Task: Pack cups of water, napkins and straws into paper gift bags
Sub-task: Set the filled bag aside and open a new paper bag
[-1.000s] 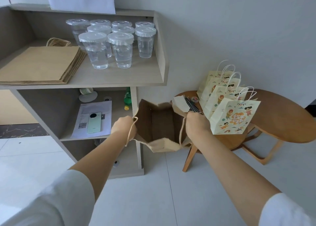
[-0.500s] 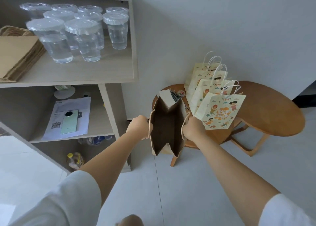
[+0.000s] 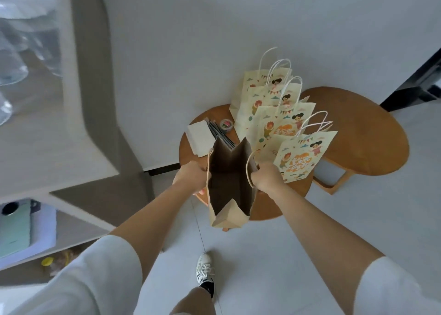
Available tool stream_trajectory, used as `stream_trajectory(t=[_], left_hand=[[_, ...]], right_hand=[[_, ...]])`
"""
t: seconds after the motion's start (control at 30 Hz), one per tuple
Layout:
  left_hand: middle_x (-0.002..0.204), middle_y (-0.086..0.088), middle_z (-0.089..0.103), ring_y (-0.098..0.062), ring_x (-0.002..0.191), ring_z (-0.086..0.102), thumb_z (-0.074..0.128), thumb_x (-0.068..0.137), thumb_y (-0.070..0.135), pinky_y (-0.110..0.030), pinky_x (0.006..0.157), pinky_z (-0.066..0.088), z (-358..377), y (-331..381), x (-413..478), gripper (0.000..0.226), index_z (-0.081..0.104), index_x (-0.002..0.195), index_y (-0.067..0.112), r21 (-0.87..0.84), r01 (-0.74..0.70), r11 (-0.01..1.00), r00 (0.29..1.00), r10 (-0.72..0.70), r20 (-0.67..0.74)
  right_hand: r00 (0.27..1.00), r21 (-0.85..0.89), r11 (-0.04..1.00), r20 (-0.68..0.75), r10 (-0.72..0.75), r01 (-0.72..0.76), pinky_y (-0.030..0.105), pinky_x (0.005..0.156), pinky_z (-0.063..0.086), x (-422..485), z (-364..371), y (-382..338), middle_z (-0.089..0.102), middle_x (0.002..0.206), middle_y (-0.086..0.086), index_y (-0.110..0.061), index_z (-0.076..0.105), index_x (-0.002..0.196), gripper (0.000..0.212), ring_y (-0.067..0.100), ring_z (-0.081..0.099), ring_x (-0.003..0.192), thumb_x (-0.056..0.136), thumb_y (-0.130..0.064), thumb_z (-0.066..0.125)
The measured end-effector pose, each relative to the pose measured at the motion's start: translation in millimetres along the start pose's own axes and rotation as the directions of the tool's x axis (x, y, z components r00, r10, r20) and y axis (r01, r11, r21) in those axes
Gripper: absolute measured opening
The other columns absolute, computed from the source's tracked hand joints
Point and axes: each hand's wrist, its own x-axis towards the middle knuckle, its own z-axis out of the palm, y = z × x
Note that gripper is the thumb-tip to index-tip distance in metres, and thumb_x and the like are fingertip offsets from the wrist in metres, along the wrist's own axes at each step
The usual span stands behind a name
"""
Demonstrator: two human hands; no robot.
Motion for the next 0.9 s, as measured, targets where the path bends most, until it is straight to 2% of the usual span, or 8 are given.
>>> stream_trajectory(t=[0.13,0.27,0.37,0.53,0.6,0.73,0.83,0.9], left_hand=[[0.072,-0.006,0.06,-0.032,0.087,0.069,0.053,0.094,0.011,-0.032,0.07,0.054,0,11,40,0.014,0.063,0.098,0.003,-0.052,0.023,0.998,1.0,-0.023,0.014],[0.075,-0.008,0.068,-0.023,0.07,0.069,0.045,0.096,0.02,-0.027,0.062,0.053,5,16,66,0.024,0.063,0.087,0.007,-0.039,0.01,0.999,1.0,-0.01,0.003],[0.066,-0.002,0.06,-0.013,0.056,0.06,0.043,0.097,0.027,-0.017,0.053,0.041,6,14,69,0.032,0.055,0.071,0.013,-0.02,0.022,1.0,0.999,-0.022,-0.031],[0.078,-0.003,0.055,-0.022,0.075,0.054,0.04,0.094,0.051,-0.035,0.069,0.044,-1,19,46,0.042,0.055,0.081,0.013,-0.084,-0.012,0.996,0.994,0.003,-0.107],[0.071,-0.003,0.052,-0.02,0.068,0.052,0.038,0.094,0.055,-0.032,0.063,0.042,-1,18,29,0.049,0.053,0.077,0.011,-0.045,-0.018,0.999,0.989,0.011,-0.147],[0.059,0.0,0.045,-0.014,0.053,0.045,0.041,0.095,0.048,-0.024,0.049,0.035,4,9,-17,0.047,0.047,0.063,0.015,-0.048,-0.037,0.998,0.97,0.024,-0.243],[0.064,-0.003,0.053,-0.018,0.058,0.052,0.043,0.095,0.045,-0.026,0.055,0.042,3,-2,-59,0.046,0.056,0.069,0.01,-0.063,-0.097,0.993,0.951,0.074,-0.299],[0.07,-0.006,0.058,-0.021,0.063,0.055,0.044,0.094,0.041,-0.028,0.06,0.044,-2,-11,-89,0.044,0.06,0.074,0.007,-0.079,-0.146,0.986,0.93,0.109,-0.351]], right_hand=[[0.998,-0.014,0.999,0.046,0.047,-0.046,0.034,0.074,0.054,37,0,-15,0.054,0.088,0.011,-0.002,0.056,0.104,0.016,0.028,0.056,0.085,0.092,-0.008,0.047],[0.996,-0.019,0.997,0.058,0.074,-0.073,0.029,0.064,0.049,53,0,-17,0.051,0.075,0.007,-0.007,0.053,0.092,0.006,0.025,0.056,0.079,0.091,-0.01,0.048],[0.998,-0.004,0.998,0.033,0.057,-0.057,0.028,0.059,0.043,53,-5,-19,0.05,0.069,0.005,-0.008,0.055,0.086,0.012,0.025,0.057,0.074,0.091,-0.019,0.052],[0.999,0.081,0.996,-0.028,-0.02,0.023,0.025,0.047,0.027,30,-15,-18,0.037,0.055,0.003,-0.013,0.039,0.057,0.037,0.019,0.041,0.052,0.091,-0.023,0.051],[0.995,0.096,0.993,-0.081,-0.06,0.068,0.027,0.047,0.021,9,-20,-16,0.028,0.054,0.003,-0.013,0.029,0.054,0.041,0.018,0.031,0.049,0.091,-0.018,0.047],[0.969,0.096,0.978,-0.183,-0.164,0.184,0.033,0.054,0.037,-45,-25,-14,0.048,0.064,0.015,-0.002,0.05,0.063,0.029,0.027,0.048,0.06,0.09,-0.012,0.044],[0.934,0.118,0.947,-0.24,-0.263,0.297,0.04,0.086,0.048,-86,-22,-17,0.063,0.107,0.019,0.005,0.061,0.107,0.027,0.034,0.058,0.1,0.091,-0.011,0.046],[0.907,0.13,0.916,-0.247,-0.34,0.379,0.033,0.087,0.047,-113,-17,-24,0.062,0.114,0.008,-0.006,0.059,0.115,0.028,0.024,0.057,0.105,0.092,-0.013,0.046]])
